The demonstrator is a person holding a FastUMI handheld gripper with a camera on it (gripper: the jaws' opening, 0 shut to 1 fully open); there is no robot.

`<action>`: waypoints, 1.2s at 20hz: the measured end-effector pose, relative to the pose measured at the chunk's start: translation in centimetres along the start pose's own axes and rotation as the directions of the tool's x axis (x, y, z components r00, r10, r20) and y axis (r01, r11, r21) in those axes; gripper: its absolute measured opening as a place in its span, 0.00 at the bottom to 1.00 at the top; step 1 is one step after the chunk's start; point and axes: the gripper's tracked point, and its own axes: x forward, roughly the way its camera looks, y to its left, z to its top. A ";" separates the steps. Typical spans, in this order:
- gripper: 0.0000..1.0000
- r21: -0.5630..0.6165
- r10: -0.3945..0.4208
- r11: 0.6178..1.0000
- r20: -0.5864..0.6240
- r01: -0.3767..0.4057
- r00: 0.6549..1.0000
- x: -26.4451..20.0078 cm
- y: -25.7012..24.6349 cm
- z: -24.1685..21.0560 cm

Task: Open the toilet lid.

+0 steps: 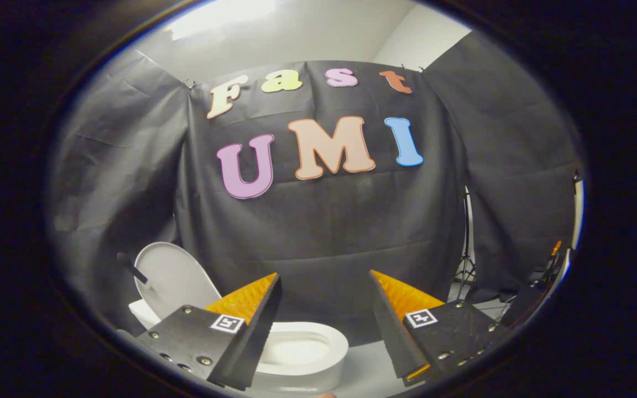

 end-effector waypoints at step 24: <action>0.90 0.065 0.008 0.998 -0.115 0.000 0.993 -1.2 -1.0 -7.3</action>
